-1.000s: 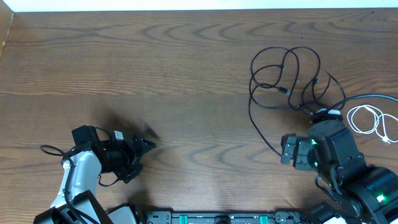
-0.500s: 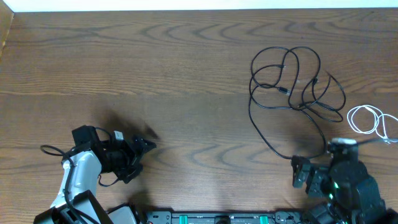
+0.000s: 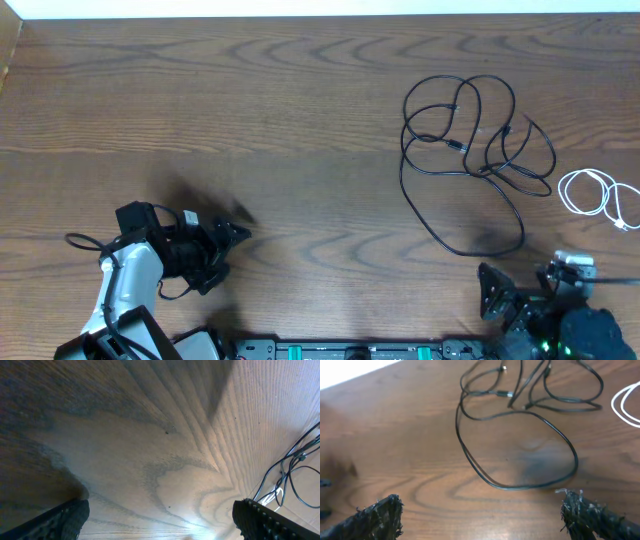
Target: Untangle cables
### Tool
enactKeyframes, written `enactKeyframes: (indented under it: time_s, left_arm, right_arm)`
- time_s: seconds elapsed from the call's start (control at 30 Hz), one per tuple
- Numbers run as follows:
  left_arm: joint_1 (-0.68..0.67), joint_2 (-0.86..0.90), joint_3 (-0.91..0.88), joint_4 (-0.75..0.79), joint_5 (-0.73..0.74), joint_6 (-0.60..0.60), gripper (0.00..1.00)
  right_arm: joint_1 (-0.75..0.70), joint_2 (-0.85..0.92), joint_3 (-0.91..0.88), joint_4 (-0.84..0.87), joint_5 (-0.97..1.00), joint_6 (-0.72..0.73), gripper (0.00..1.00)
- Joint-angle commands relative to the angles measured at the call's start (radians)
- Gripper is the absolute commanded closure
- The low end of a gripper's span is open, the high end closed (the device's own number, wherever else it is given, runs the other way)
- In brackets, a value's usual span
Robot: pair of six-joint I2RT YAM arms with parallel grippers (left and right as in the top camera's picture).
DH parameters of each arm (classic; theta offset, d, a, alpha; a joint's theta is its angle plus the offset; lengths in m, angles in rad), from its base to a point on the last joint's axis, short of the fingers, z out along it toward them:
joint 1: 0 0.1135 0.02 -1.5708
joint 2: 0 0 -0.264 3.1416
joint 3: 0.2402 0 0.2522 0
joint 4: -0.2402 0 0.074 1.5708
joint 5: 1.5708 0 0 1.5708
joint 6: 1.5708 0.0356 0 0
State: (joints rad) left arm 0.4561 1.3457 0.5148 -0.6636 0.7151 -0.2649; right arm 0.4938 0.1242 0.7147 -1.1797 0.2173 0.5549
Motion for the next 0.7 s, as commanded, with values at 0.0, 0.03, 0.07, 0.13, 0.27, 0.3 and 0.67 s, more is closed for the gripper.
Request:
enactKeyframes:
  time_s: [0.0, 0.03, 0.07, 0.13, 0.27, 0.3, 0.67]
  left_arm:
    - [-0.003, 0.006, -0.003, 0.0, -0.029, 0.006, 0.02]
    - [-0.003, 0.006, -0.003, 0.0, -0.029, 0.006, 0.02]
    - [-0.003, 0.006, -0.003, 0.0, -0.029, 0.006, 0.02]
    - [-0.003, 0.006, -0.003, 0.0, -0.029, 0.006, 0.02]
    - [-0.003, 0.006, -0.003, 0.0, -0.029, 0.006, 0.02]
    - [-0.003, 0.006, -0.003, 0.0, -0.029, 0.006, 0.02]
    - [-0.003, 0.006, -0.003, 0.0, -0.029, 0.006, 0.02]
  right_arm:
    - [-0.004, -0.076, -0.048, 0.017, 0.008, -0.006, 0.01]
    - [-0.004, -0.096, -0.065, 0.022, 0.008, -0.006, 0.01]
    - [-0.004, -0.115, -0.083, 0.03, 0.008, -0.005, 0.01]
    - [-0.007, -0.118, -0.115, 0.047, 0.008, -0.006, 0.01]
    - [-0.008, -0.119, -0.155, 0.059, 0.008, -0.006, 0.01]
    - [-0.008, -0.119, -0.169, 0.065, 0.008, -0.006, 0.01]
    - [-0.008, -0.119, -0.387, 0.339, 0.008, -0.006, 0.01]
